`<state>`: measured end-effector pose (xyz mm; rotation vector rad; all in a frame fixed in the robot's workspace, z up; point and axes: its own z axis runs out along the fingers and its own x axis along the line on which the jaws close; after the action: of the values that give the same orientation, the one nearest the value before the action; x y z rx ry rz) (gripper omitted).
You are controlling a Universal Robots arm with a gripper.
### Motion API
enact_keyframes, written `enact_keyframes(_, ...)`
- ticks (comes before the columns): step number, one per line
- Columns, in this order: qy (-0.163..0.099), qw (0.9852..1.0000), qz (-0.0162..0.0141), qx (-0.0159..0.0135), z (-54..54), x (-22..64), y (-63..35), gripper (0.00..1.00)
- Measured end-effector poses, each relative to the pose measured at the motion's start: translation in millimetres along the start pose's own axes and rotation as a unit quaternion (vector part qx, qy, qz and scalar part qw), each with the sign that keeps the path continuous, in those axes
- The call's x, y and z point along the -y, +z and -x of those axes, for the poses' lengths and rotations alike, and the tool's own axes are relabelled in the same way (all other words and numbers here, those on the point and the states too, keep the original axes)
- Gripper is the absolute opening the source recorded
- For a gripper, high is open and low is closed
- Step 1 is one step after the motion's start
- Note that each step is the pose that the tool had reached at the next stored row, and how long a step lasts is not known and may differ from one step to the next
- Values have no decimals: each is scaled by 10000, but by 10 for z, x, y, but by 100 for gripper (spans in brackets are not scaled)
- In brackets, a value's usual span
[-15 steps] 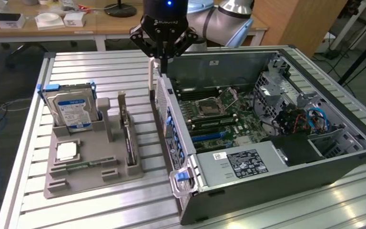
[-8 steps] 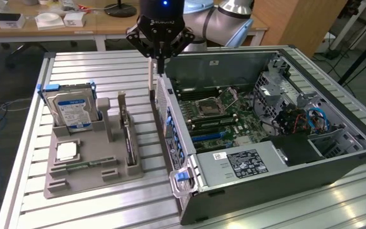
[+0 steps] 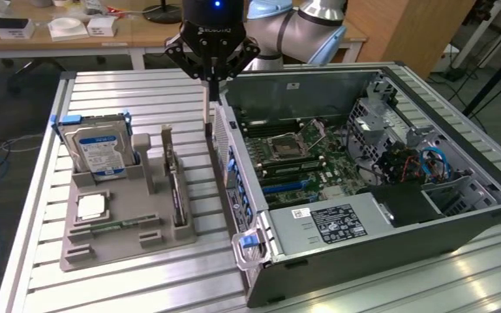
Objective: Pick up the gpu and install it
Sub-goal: 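Reach for the gpu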
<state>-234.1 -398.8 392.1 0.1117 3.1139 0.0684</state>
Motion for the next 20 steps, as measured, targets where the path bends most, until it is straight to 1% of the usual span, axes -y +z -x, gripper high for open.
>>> enact_keyframes(20, 0, 10000, 0, 0, -186, 13, -4, 11)
